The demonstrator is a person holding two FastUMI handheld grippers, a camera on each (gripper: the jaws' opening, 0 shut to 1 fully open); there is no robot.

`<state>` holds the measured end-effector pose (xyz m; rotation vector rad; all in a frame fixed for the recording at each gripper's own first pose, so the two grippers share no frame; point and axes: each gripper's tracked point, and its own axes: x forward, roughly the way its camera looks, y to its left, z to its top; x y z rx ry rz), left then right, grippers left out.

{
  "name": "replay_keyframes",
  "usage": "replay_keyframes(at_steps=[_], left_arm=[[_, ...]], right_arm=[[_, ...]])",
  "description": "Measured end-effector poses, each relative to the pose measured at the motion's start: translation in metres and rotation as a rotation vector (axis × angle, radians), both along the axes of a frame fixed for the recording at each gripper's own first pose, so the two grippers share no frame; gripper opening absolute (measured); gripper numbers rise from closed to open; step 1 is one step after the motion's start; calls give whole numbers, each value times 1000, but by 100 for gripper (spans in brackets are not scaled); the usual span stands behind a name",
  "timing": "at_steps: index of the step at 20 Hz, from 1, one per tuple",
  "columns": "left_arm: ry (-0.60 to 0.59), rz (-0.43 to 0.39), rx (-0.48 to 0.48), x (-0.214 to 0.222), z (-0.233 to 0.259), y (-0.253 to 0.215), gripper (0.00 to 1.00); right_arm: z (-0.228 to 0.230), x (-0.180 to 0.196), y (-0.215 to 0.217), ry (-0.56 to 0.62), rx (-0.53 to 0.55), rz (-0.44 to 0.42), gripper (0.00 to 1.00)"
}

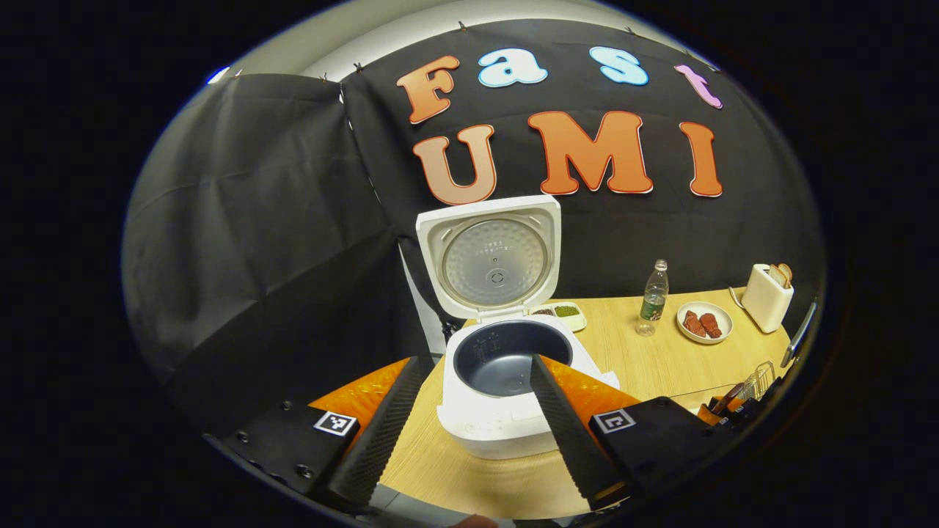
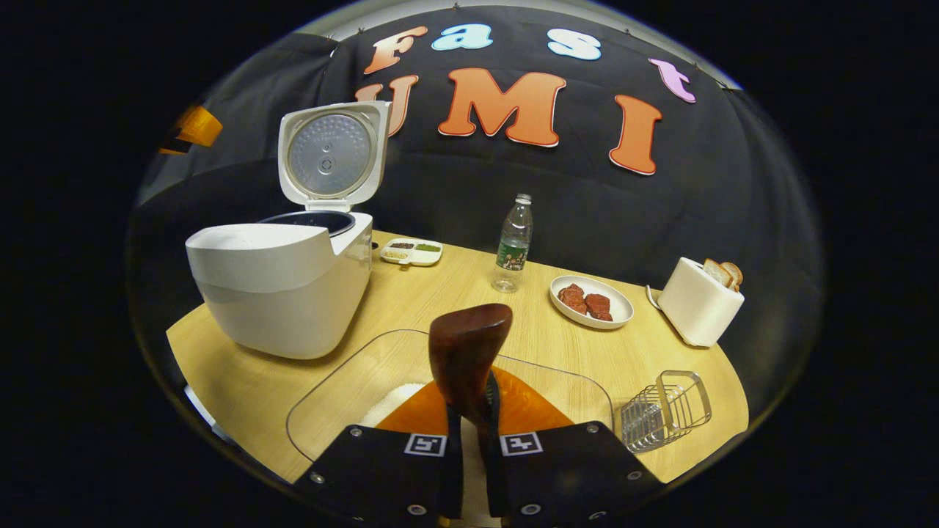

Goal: Close the left gripper, press the button to open the rice cooker; take a wooden spoon from the chopstick holder with the right hand, scoop a spoonful of rice and pour it into the rice cooker, then put the wooden spoon back into the chopstick holder.

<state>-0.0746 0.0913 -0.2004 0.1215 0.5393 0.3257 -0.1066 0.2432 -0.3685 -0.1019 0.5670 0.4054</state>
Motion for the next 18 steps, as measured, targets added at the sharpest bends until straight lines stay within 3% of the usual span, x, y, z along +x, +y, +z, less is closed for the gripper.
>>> replay_keyframes(at_steps=[3, 8, 18], left_arm=[[13, 0, 9, -3, -2, 7, 96], [21, 4, 7, -2, -4, 16, 100], [25, -58, 25, 9, -5, 19, 96]], right_arm=[[-1, 10, -5, 72, 77, -85, 12], [-9, 25, -8, 267, 269, -231, 12], [-11, 16, 14, 506, 601, -325, 12]])
